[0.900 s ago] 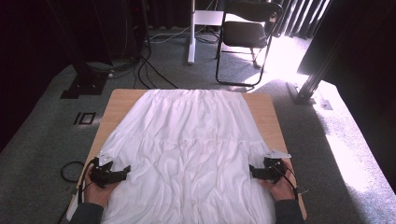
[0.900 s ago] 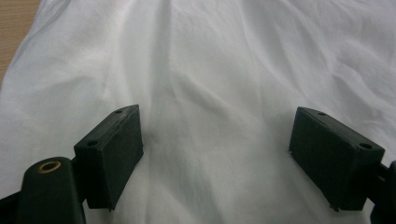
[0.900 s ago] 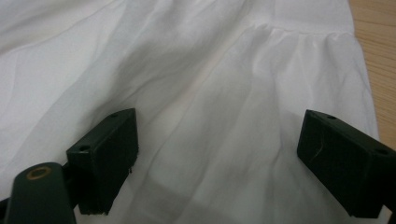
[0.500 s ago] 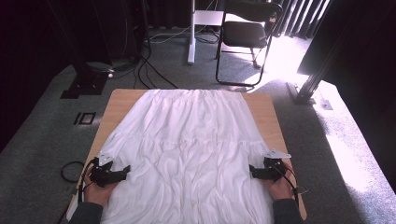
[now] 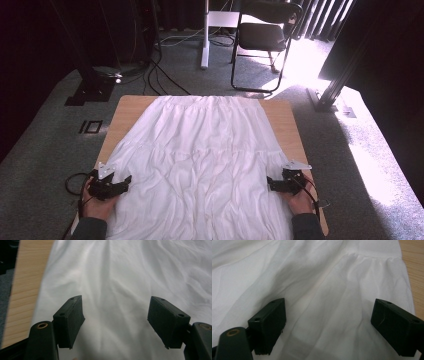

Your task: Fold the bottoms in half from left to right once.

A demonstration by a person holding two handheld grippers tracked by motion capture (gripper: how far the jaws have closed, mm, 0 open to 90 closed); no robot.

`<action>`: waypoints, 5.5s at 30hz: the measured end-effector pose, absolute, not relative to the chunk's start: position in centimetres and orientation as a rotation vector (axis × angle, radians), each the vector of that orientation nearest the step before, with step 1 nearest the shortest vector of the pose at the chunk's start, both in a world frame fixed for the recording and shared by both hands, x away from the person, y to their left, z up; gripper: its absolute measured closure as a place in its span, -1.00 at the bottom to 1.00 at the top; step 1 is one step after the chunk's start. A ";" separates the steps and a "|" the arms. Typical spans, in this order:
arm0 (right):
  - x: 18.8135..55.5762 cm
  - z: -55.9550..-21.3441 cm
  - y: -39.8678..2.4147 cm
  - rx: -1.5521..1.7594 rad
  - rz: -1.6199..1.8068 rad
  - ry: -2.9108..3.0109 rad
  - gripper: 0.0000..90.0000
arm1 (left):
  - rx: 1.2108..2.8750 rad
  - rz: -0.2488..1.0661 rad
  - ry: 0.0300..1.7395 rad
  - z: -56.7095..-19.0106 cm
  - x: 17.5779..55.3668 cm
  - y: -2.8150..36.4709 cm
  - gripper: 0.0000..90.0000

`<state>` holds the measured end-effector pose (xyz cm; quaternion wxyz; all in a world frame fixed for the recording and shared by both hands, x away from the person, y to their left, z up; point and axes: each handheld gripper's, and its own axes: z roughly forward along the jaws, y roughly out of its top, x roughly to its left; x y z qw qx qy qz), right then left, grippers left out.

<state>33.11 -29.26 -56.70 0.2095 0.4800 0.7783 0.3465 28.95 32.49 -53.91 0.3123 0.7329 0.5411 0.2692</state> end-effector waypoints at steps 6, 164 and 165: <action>33.1 -56.7 -29.3 1.335 0.964 2.164 -0.73 | 1.894 0.727 1.478 -53.3 28.3 34.9 -0.48; 30.9 -47.9 -22.1 1.193 1.098 2.216 0.94 | 1.958 0.391 0.994 -49.6 29.3 23.0 0.95; 30.9 -47.8 -21.9 1.182 1.110 2.224 0.94 | 1.929 0.420 1.012 -48.8 29.1 24.3 0.95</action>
